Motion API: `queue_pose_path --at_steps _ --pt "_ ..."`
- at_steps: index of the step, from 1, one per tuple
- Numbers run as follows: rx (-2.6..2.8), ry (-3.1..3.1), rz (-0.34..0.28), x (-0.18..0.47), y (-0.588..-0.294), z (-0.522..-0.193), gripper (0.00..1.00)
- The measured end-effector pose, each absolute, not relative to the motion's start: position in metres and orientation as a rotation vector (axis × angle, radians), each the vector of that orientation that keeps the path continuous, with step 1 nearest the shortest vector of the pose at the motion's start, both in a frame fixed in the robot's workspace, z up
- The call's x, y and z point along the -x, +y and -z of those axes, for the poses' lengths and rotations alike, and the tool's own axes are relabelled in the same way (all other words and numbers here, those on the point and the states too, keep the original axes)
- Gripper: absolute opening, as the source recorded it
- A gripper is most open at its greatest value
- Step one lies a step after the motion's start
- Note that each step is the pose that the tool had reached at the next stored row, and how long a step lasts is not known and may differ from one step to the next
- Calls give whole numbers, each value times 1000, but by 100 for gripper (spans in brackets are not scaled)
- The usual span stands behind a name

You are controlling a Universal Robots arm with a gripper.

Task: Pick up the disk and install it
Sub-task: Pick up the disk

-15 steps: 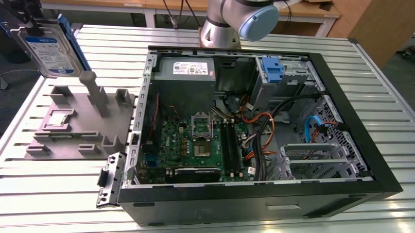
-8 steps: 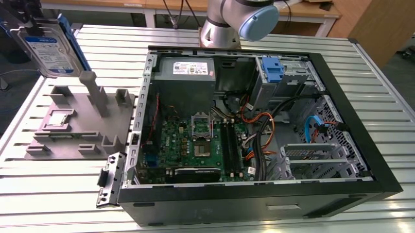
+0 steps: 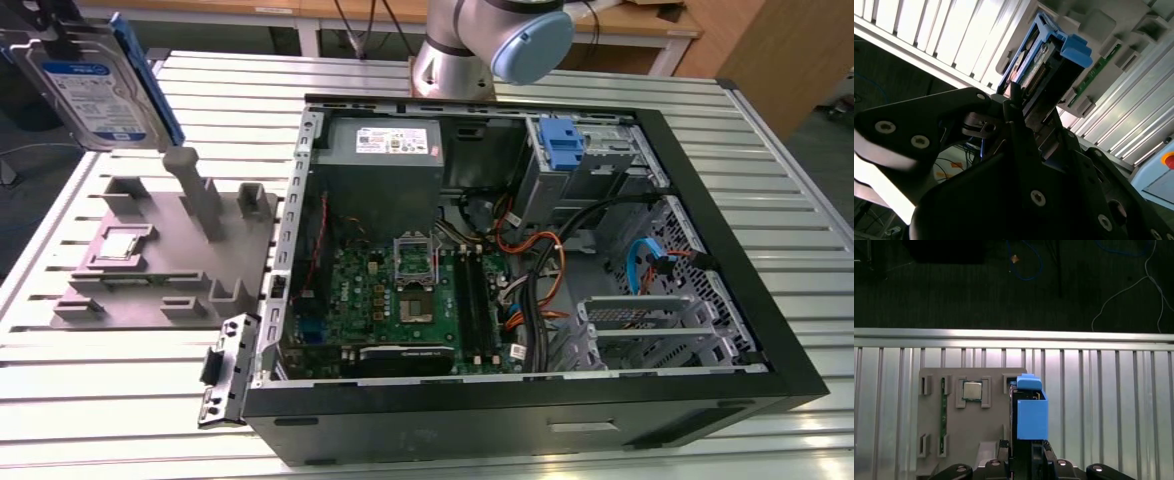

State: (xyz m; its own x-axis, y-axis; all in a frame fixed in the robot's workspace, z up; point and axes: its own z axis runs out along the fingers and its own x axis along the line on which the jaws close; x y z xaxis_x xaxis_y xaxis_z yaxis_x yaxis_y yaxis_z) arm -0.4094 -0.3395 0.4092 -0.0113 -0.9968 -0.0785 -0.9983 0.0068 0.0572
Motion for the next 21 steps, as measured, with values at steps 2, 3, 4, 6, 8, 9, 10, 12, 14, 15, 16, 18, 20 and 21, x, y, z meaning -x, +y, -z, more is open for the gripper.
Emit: queue_pose_path --at_steps 2,3,4,6,8,9,10,12,14,15,16,18,20,21 --pt "2198 2218 -150 409 -340 -414 35" --pt "2198 2218 -150 409 -340 -417 35" --pt "2198 2218 -150 409 -340 -419 35" --pt "2198 2218 -150 409 -340 -422 35" --pt "2198 2218 -150 409 -340 -422 35" --pt "2198 2218 -150 409 -340 -422 35" --pt "2198 2218 -150 409 -339 -422 35" --pt "2198 2218 -150 409 -340 -422 35" --pt "2198 2218 -150 409 -339 -422 35" --pt "2198 2218 -150 409 -340 -422 35" --pt "2198 2218 -150 409 -340 -422 35" --pt "2198 2218 -150 409 -340 -422 35" --pt "2198 2218 -150 409 -340 -422 35" --pt "2198 2218 -150 410 -340 -423 35"
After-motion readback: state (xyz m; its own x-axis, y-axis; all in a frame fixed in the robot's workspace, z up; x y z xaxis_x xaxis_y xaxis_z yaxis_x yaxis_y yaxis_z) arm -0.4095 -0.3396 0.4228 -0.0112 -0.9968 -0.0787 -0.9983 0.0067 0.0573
